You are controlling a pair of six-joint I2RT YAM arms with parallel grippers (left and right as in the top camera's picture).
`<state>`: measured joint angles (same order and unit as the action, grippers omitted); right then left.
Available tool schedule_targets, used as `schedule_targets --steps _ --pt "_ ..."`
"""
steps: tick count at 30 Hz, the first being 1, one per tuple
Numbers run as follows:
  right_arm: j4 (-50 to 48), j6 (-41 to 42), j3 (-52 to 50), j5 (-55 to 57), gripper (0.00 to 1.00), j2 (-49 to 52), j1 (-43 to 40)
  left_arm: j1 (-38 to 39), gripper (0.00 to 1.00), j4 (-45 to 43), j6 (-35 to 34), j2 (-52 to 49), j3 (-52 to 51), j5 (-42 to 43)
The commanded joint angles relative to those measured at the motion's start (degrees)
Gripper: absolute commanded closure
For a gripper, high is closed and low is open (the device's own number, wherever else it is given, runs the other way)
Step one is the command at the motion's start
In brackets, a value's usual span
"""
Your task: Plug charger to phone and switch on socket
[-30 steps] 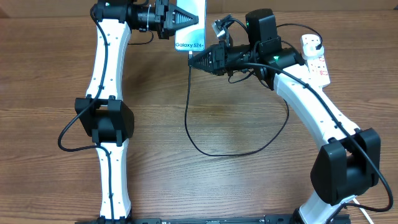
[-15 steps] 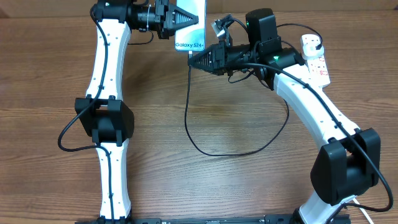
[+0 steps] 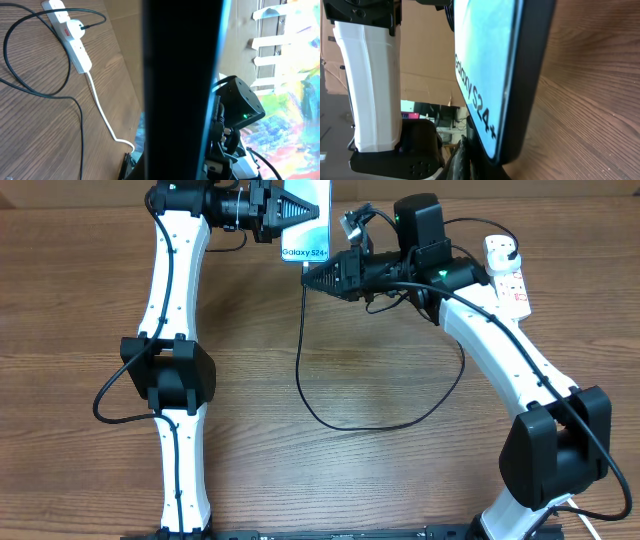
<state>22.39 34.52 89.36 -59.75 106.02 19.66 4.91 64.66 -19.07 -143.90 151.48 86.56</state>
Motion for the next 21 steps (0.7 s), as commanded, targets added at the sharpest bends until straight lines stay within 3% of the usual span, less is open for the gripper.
schedule_targets --steps 1,21 --pt "-0.7 0.0 1.1 2.4 0.96 -1.1 0.3 0.4 0.96 -0.1 1.3 0.9 0.9 2.9" --pt "-1.1 0.0 1.1 1.0 0.96 -1.1 -0.8 0.4 0.96 0.3 2.4 0.9 0.9 2.9"
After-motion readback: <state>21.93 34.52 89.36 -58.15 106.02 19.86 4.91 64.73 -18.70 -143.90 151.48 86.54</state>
